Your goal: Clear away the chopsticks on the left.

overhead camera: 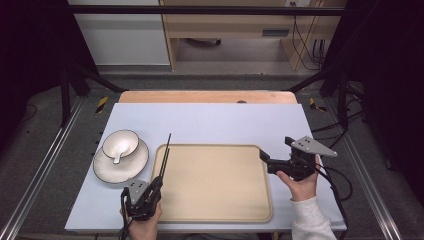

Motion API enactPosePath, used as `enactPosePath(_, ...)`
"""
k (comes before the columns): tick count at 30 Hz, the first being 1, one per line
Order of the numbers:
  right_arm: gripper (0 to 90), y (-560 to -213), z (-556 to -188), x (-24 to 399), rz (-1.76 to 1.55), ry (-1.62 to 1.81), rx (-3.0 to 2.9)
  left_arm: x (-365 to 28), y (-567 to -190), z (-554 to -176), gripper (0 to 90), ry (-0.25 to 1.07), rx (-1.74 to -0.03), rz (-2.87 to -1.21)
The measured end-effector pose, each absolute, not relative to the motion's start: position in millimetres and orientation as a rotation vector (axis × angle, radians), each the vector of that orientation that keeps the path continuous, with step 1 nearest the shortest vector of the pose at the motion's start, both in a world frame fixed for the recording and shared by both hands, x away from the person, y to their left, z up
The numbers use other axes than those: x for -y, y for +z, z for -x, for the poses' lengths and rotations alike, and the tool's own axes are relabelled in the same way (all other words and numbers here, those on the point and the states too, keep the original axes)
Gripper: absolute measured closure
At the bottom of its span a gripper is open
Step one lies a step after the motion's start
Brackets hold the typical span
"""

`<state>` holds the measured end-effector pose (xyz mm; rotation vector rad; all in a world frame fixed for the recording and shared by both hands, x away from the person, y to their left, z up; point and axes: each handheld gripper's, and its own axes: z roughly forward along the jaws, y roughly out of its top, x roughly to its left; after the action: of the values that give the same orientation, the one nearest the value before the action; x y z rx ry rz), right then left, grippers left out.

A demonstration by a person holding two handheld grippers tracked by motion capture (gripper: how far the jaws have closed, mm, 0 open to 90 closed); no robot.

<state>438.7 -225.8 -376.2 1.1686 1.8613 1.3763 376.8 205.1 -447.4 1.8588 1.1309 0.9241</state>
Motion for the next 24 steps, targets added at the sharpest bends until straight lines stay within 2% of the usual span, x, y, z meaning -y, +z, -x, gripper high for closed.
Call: enactPosePath(24, 2.0, -379, -440, 223, -1.172, 1.364, -1.873, -193, -479, -384, 85.0, 0.891, -1.152, -1.927)
